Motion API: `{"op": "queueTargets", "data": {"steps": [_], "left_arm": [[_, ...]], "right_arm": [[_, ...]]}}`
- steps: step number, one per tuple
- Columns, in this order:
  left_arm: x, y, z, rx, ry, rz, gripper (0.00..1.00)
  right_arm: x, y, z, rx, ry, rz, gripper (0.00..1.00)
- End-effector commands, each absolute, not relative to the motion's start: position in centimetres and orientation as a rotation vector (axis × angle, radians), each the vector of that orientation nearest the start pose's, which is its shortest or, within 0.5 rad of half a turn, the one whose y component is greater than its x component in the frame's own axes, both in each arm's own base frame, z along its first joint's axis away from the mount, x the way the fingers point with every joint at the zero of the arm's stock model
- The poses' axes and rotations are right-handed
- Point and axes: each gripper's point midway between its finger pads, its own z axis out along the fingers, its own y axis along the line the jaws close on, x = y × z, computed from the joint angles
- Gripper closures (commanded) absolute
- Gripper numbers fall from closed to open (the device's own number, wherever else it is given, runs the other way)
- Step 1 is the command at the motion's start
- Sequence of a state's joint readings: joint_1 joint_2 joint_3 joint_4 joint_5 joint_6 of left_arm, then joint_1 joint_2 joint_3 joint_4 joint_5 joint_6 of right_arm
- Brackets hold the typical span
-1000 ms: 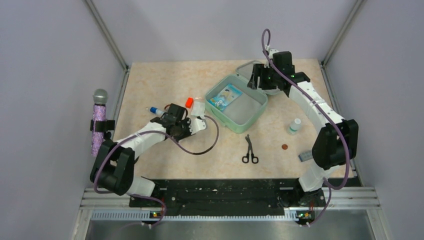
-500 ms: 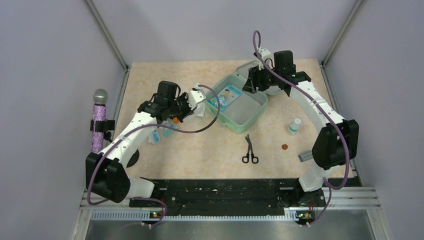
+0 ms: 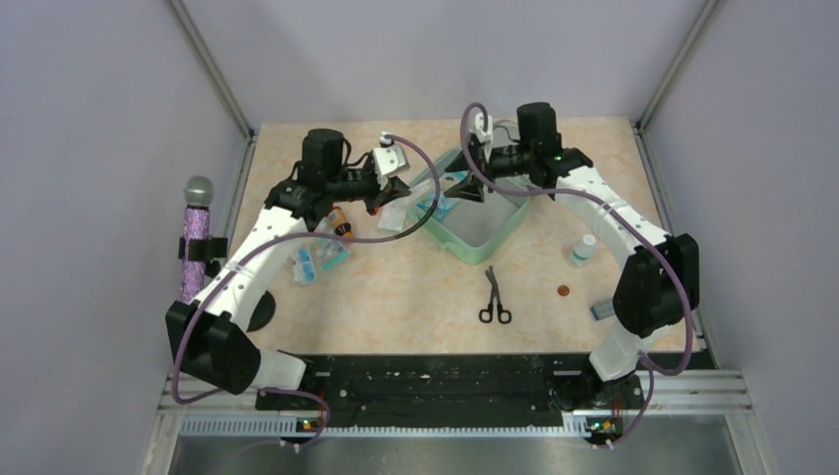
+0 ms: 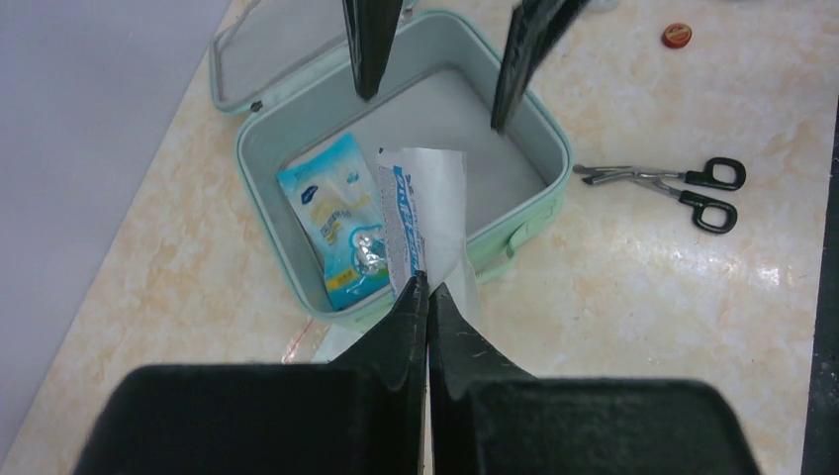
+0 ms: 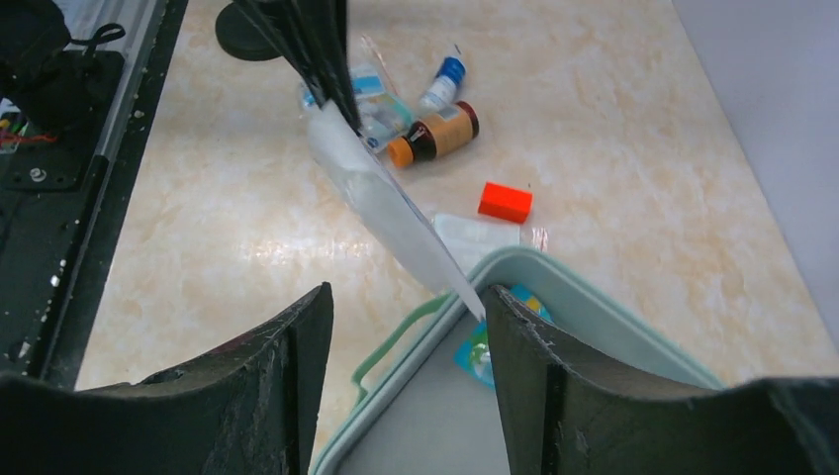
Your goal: Organize the medicine kit
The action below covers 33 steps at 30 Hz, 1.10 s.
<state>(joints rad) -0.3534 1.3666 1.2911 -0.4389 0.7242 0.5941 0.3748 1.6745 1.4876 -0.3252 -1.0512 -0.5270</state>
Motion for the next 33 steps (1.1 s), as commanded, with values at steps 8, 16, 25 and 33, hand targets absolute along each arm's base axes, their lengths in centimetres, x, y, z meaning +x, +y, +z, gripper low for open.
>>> {"op": "queueTargets", "data": {"steps": [8, 16, 25, 33], "left_arm": [[34.8, -25.7, 32.6, 1.234, 1.331, -0.712, 1.0], [36.8, -24.2, 31.6, 1.127, 1.426, -0.587, 0.75], [37.5, -19.7, 29.3, 0.802, 1.716, -0.474, 0.37], [35.6, -17.0, 23.3, 0.565, 2.016, -0.591, 0.39]], "right_arm": [[34.6, 34.7, 29.8, -1.484, 1.045, 0.925, 0.58], [35.5, 32.5, 28.4, -1.441, 1.165, 0.776, 1.0], [40.3, 26.3, 25.4, -1.527, 1.091, 0.227, 0.98], [46.9, 27.0, 20.3, -1.643, 0.867, -0.085, 0.98]]}}
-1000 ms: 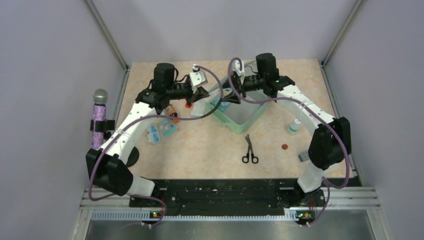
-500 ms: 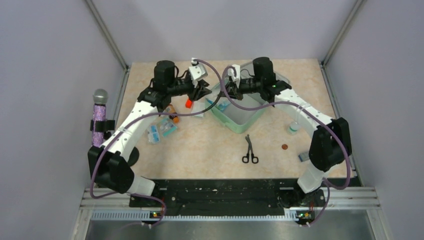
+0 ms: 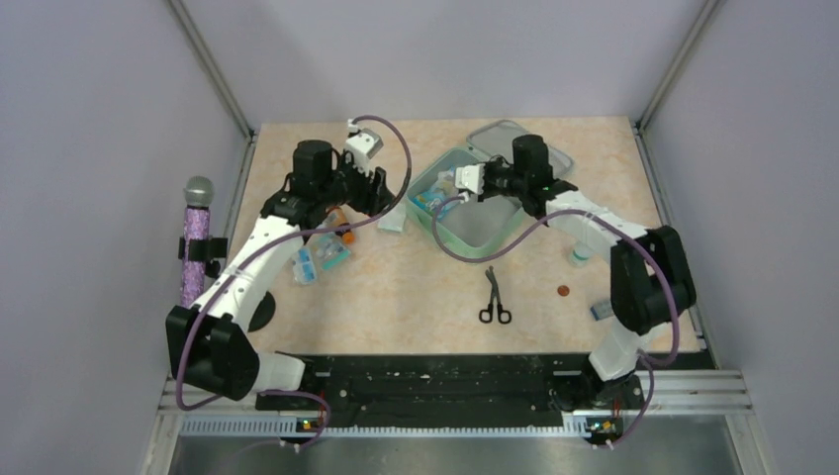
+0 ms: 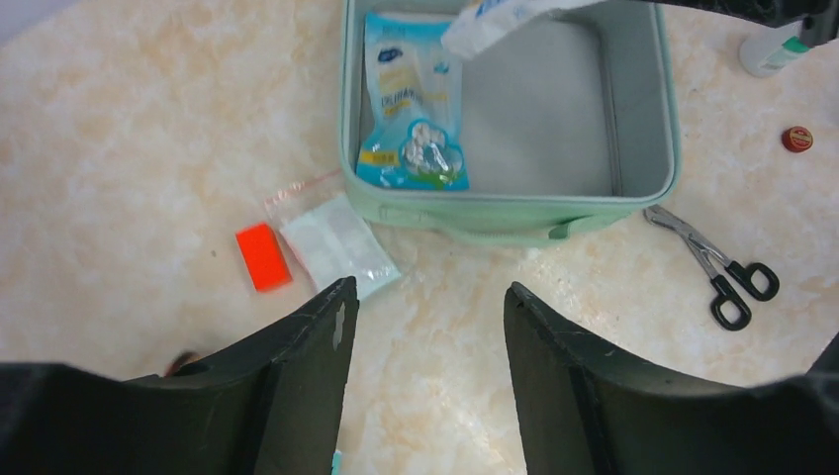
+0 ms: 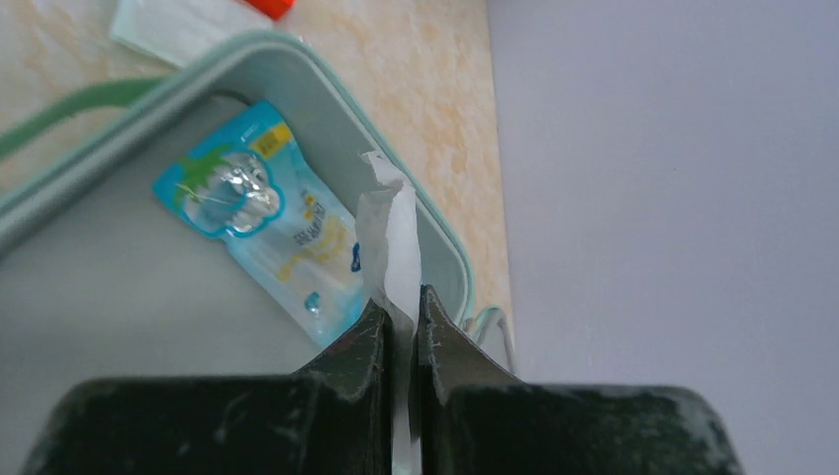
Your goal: Organize the medicine kit
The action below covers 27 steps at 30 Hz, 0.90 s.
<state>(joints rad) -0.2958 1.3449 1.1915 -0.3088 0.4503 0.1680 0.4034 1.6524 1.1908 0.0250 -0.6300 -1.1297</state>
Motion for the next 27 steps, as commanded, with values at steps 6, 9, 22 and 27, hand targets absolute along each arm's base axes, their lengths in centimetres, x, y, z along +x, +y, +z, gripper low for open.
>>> {"op": "queueTargets", "data": {"steps": [6, 9, 22, 27], "left_arm": [[36.3, -14.3, 22.1, 0.467, 2.045, -0.536, 0.4], [36.6, -13.3, 22.0, 0.442, 2.042, -0.505, 0.4], [34.5, -12.9, 20.5, 0.55, 2.081, -0.535, 0.39], [33.8, -13.6, 20.0, 0.63, 2.12, -0.596, 0.39]], "right_arm": [[50.7, 28.7, 16.9, -1.669, 0.742, -0.178, 0.98], [51.5, 28.5, 15.4, -1.674, 0.721, -0.237, 0.76], [45.9, 22.9, 13.1, -1.846, 1.204, 0.12, 0.33], [44.4, 22.3, 12.1, -1.799, 1.466, 0.327, 0.33]]}}
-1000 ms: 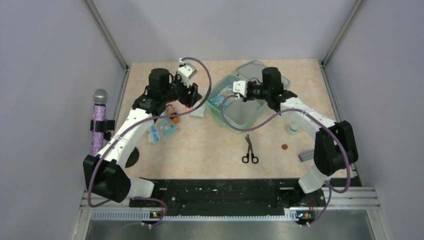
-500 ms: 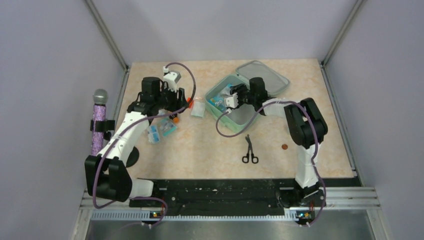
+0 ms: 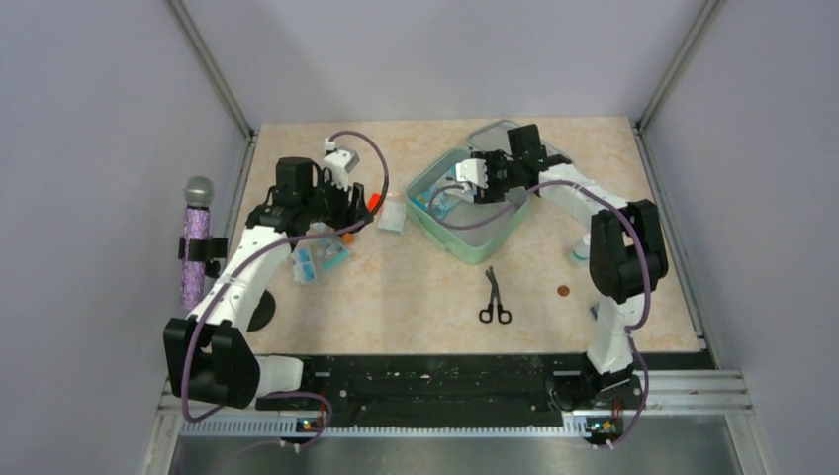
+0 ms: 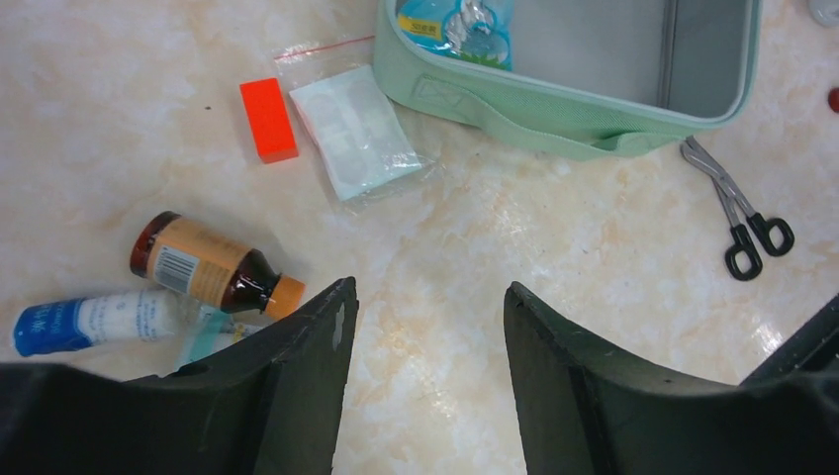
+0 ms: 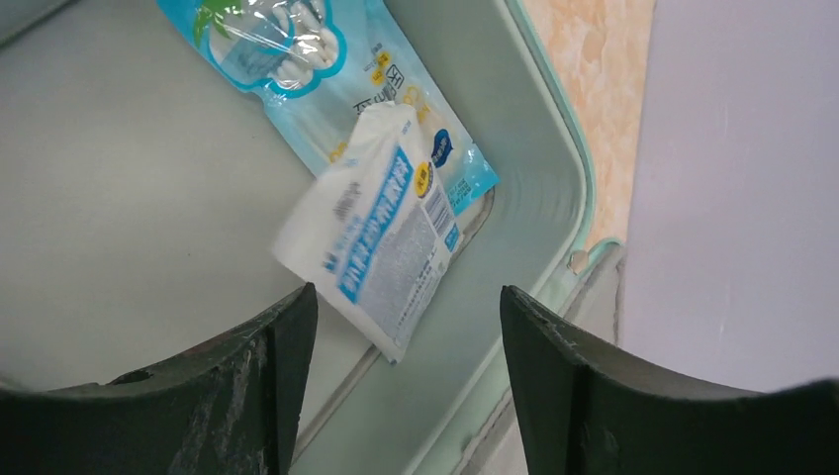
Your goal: Organize the medicine kit
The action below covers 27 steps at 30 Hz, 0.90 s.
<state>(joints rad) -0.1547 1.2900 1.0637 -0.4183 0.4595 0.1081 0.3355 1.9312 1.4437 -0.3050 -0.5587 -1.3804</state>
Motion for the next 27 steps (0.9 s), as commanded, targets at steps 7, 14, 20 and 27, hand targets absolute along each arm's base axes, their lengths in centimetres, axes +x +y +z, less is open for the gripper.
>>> {"op": "queueTargets", "data": {"steps": [7, 14, 20, 27], "left_arm": [[33.7, -14.4, 19.5, 0.685, 2.157, -0.662, 0.4], [34.3, -14.1, 19.2, 0.669, 2.183, -0.642, 0.41], [35.2, -13.4, 19.5, 0.662, 2.18, -0.575, 0.41], [35.4, -12.9, 19.1, 0.666, 2.19, -0.547, 0.41]], "right_arm": [[44.6, 21.6, 9.7, -1.9, 1.532, 0.351, 0.34], [47.4, 20.4, 6.1, -1.99, 1.499, 0.152, 0.34], [52.1, 20.8, 5.9, -1.865, 1.456, -0.046, 0.35], [54.6, 23.0, 7.7, -1.747, 1.453, -0.034, 0.36]]}}
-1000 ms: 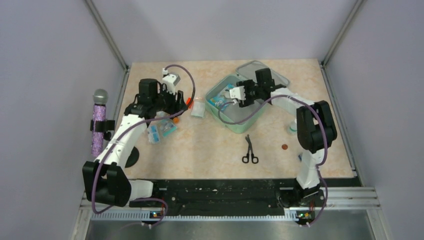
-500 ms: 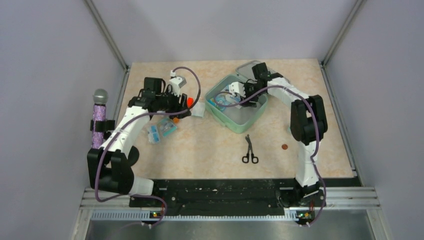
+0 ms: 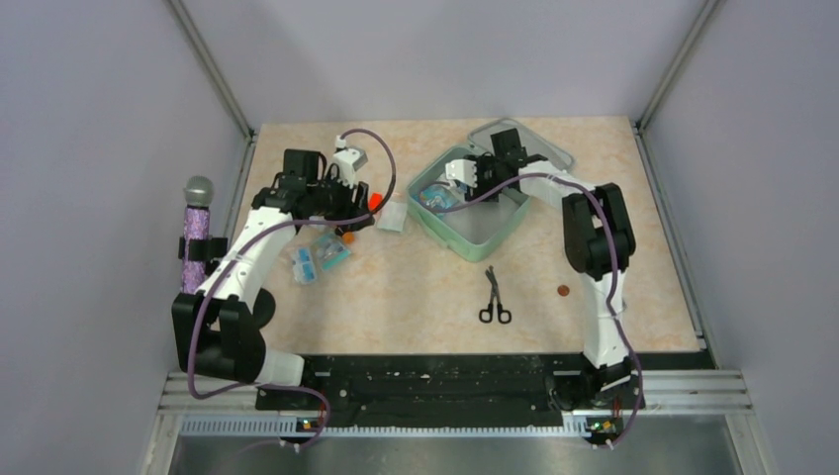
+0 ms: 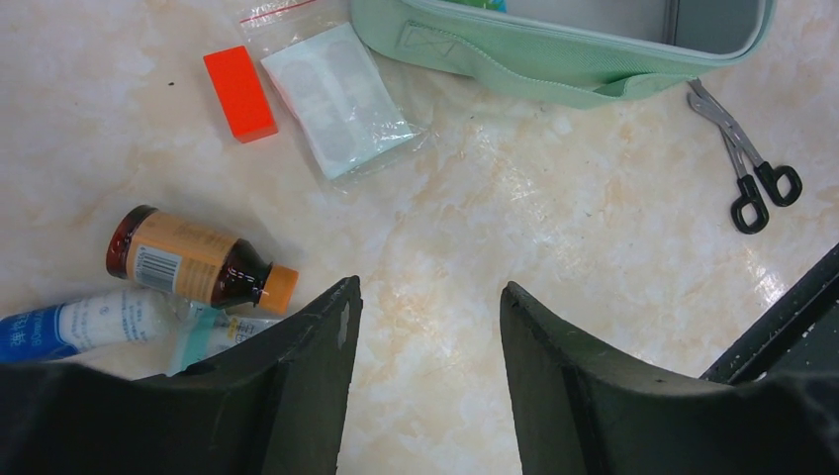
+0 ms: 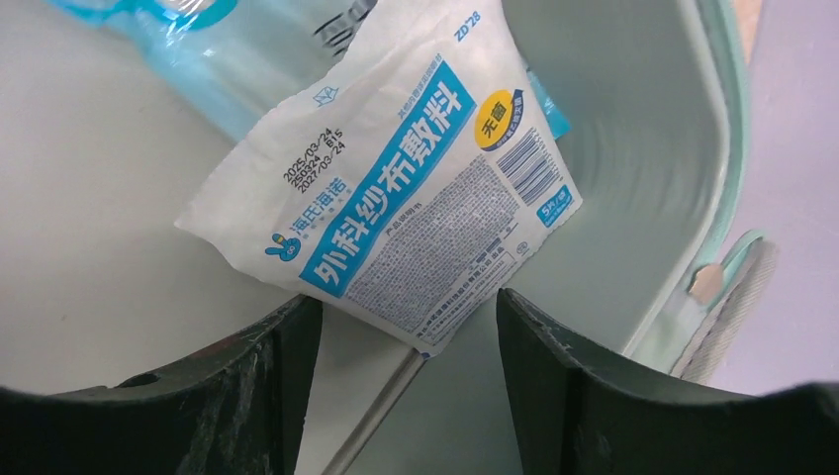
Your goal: Organize the medicine kit
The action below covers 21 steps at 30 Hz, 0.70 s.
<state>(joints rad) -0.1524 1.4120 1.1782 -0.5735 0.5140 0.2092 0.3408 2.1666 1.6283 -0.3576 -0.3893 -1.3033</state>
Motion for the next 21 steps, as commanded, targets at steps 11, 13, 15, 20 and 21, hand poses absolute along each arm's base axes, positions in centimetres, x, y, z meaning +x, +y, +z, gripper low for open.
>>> {"op": "queueTargets", "data": {"steps": [11, 13, 15, 20, 21], "left_arm": [[35.0, -12.0, 17.9, 0.646, 2.245, -0.495, 0.41], [34.8, -11.2, 17.1, 0.648, 2.292, -0.445, 0.41], [34.0, -10.3, 16.4, 0.666, 2.34, -0.4, 0.41], [31.8, -8.4, 15.1, 0.791, 2.382, -0.289, 0.4], [31.5, -8.0, 14.6, 0.816, 2.391, -0.263, 0.4]], "right_arm": [[53.8, 22.2, 9.4, -1.658, 1.496, -0.08, 0.36], [52.2, 22.0, 9.6, -1.695, 1.497, -0.046, 0.35], [50.7, 21.8, 10.2, -1.712, 1.5, -0.019, 0.34], [46.6, 21.1, 11.8, -1.69, 1.567, 0.079, 0.34], [45.9, 21.0, 12.8, -1.666, 1.568, 0.091, 0.34]]}}
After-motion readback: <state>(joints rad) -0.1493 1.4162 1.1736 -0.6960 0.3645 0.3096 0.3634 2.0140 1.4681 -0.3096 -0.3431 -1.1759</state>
